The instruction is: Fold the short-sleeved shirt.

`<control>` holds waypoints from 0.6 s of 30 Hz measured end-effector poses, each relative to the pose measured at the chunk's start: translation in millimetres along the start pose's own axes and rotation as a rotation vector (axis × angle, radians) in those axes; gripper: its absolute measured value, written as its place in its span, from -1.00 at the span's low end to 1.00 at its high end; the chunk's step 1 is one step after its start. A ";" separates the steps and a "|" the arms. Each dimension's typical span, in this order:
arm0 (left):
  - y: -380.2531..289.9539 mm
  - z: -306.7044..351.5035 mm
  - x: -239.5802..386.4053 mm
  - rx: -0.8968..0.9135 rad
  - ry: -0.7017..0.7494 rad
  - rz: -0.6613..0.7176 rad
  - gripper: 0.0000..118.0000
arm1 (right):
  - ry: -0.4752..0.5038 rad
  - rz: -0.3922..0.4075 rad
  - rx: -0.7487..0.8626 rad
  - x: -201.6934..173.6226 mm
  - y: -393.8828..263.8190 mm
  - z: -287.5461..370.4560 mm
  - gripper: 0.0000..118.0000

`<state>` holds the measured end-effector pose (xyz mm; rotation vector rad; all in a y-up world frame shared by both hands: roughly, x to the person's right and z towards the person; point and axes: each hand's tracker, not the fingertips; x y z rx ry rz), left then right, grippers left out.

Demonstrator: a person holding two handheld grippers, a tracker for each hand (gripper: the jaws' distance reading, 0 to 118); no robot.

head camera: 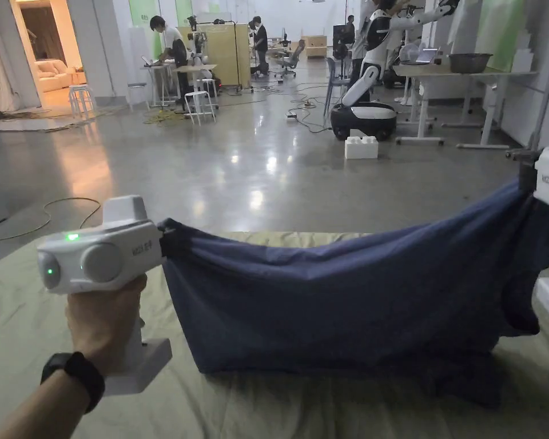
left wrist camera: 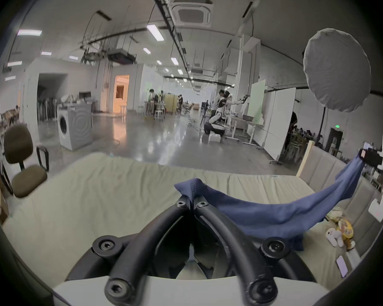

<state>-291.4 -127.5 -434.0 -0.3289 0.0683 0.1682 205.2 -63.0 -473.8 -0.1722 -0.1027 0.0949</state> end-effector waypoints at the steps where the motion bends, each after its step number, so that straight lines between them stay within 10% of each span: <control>1: -11.8 8.0 -0.9 -0.010 -0.010 0.007 -0.98 | -0.011 0.007 0.024 2.1 -11.1 12.8 -0.92; 12: -144.6 139.4 -41.8 -0.145 -0.177 0.032 -0.98 | 0.063 0.063 -0.055 47.4 -136.3 167.3 -0.92; 14: -169.7 167.4 -46.2 -0.160 -0.205 0.043 -0.98 | 0.052 -0.069 -0.167 56.9 -170.1 190.1 -0.92; 18: -211.4 218.7 -55.4 -0.174 -0.177 0.049 -0.98 | 0.045 -0.076 -0.220 74.5 -221.9 236.6 -0.92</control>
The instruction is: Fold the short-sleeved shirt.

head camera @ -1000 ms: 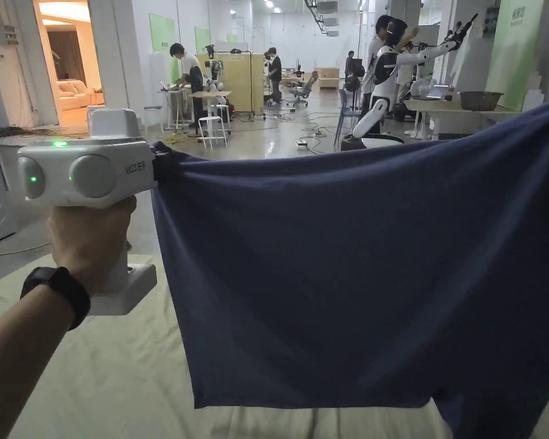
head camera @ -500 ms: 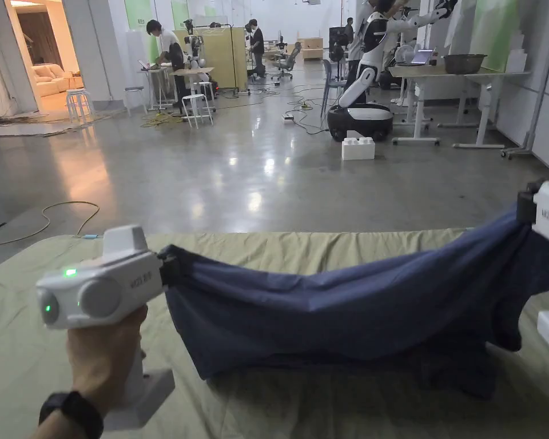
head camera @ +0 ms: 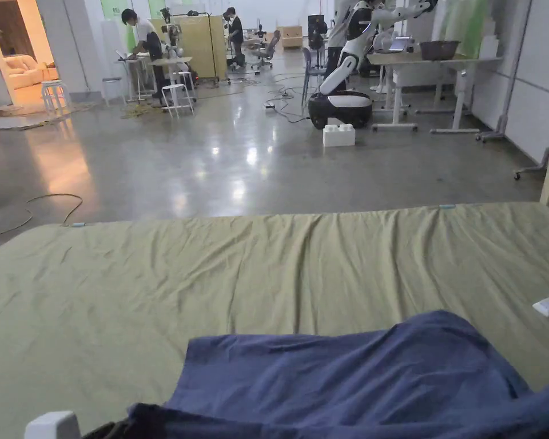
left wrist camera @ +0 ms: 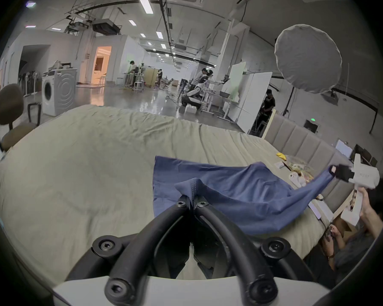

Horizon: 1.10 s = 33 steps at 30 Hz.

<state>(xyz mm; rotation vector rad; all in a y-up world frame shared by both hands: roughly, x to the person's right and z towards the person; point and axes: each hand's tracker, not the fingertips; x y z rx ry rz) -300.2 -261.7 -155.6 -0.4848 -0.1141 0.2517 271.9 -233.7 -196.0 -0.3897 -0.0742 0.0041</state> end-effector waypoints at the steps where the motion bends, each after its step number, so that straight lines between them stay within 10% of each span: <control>1: -8.7 8.5 -3.9 -0.024 0.006 0.030 -0.98 | -0.005 -0.005 -0.012 3.0 -12.4 7.8 -0.92; 11: -89.1 33.0 -16.8 -0.221 0.049 0.071 -0.98 | -0.017 -0.132 -0.276 30.1 -110.6 37.4 -0.92; 17: -114.6 13.1 -30.1 -0.330 0.087 0.097 -0.98 | -0.010 -0.072 -0.398 29.4 -128.5 24.3 -0.92; 20: -117.1 6.0 -32.4 -0.393 0.110 0.103 -0.31 | 0.004 -0.057 -0.441 31.2 -135.8 18.0 -0.82; 21: -118.6 6.3 -31.8 -0.397 0.150 0.084 0.30 | 0.006 -0.041 -0.504 32.5 -137.4 13.1 -0.38; 23: -118.8 9.2 -33.9 -0.388 0.164 0.066 0.82 | -0.021 -0.063 -0.510 37.3 -143.6 11.3 0.33; 33: -44.1 67.3 23.6 0.048 0.248 -0.254 0.81 | -0.018 -0.113 -0.209 36.4 -103.7 56.9 0.36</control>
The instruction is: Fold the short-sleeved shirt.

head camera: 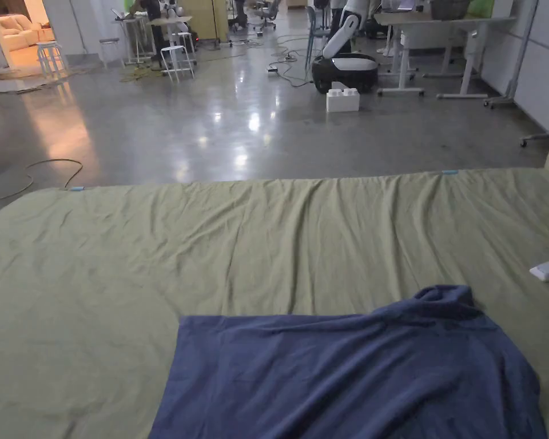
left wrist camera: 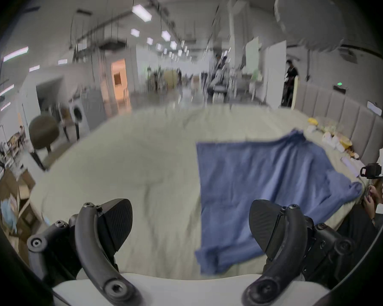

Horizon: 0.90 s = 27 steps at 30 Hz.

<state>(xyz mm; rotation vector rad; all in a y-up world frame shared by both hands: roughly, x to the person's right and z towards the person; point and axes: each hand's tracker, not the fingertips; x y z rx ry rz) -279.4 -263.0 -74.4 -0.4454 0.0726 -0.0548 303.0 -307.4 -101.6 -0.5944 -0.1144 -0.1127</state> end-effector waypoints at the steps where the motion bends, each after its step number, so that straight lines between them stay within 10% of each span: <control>1: 11.5 11.4 7.2 0.062 -0.009 -0.012 0.81 | 0.013 0.003 0.048 -8.8 7.3 11.1 0.36; 11: 71.3 77.1 63.5 0.377 -0.055 0.003 0.77 | 0.174 0.177 0.354 -77.8 56.6 71.6 0.33; 14: 76.4 82.5 72.1 0.388 -0.072 -0.007 0.38 | 0.223 0.247 0.426 -82.9 51.6 67.7 -0.25; 15: 77.6 82.8 74.1 0.381 -0.081 -0.007 0.02 | 0.217 0.243 0.408 -86.1 51.6 66.9 -0.61; 18: 74.1 77.8 70.3 0.352 -0.109 -0.012 -0.96 | 0.234 0.222 0.397 -92.8 48.9 66.0 -0.86; 27: 79.1 79.5 86.5 0.293 -0.152 0.011 -0.98 | 0.225 0.209 0.363 -99.2 47.4 68.9 -1.00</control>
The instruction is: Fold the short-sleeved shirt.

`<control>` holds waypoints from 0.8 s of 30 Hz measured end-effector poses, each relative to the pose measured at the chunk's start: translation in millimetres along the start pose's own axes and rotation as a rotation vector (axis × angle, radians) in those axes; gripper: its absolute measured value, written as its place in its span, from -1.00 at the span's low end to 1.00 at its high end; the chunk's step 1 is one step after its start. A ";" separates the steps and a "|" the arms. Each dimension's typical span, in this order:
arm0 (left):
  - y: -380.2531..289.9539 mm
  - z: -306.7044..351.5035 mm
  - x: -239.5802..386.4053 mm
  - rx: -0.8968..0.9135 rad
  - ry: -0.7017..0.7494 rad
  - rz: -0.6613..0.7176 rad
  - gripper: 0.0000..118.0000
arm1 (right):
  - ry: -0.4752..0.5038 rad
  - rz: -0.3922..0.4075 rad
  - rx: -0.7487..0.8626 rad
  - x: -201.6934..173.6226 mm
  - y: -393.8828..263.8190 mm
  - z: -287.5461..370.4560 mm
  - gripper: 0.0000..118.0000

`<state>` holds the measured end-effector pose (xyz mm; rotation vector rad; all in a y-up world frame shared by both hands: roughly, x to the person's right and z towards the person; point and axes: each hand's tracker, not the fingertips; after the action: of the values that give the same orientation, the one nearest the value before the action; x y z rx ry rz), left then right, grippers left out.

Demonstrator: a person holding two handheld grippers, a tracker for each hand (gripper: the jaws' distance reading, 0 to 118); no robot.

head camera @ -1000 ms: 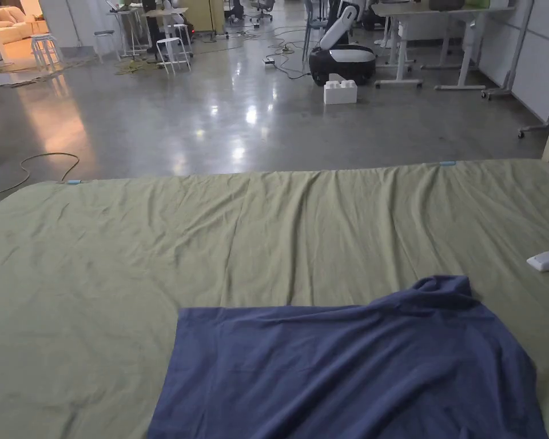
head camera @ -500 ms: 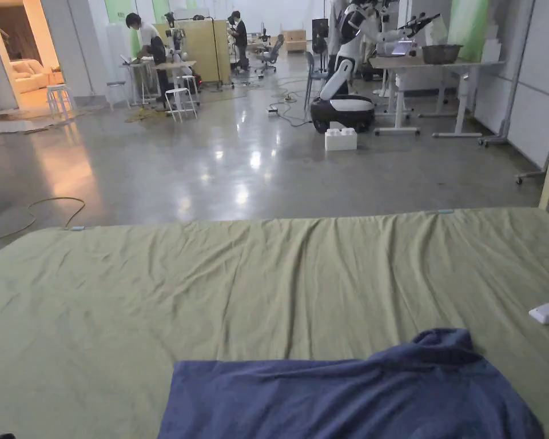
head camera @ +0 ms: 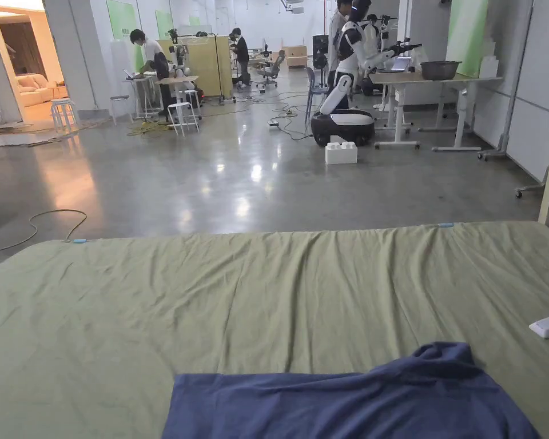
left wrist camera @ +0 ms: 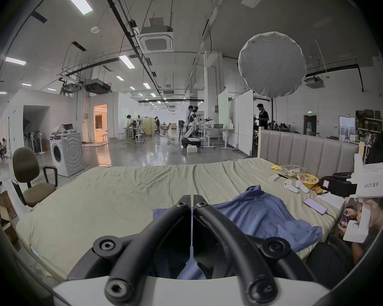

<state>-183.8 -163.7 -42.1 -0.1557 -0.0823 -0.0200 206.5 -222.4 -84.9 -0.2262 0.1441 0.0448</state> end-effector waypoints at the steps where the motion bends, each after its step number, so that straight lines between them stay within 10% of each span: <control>1: 0.8 0.8 -1.4 -0.001 -0.003 0.000 -0.98 | -0.005 -0.002 0.005 0.5 0.1 0.6 -1.00; 17: -48.8 -8.6 -54.6 -0.193 0.046 0.072 -0.94 | 0.008 -0.020 -0.024 -1.0 -6.7 8.2 -1.00; 21: -94.9 -30.5 -81.7 -0.437 0.052 0.128 0.41 | 0.031 -0.053 -0.073 2.8 -21.2 9.3 -1.00; 24: -131.1 -48.1 -95.7 -0.557 0.024 0.174 0.43 | 0.036 -0.075 -0.116 4.6 -28.4 8.2 -1.00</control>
<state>-278.7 -299.4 -77.2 -0.7190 -0.0373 0.1297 213.9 -248.1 -71.5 -0.3482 0.1690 -0.0256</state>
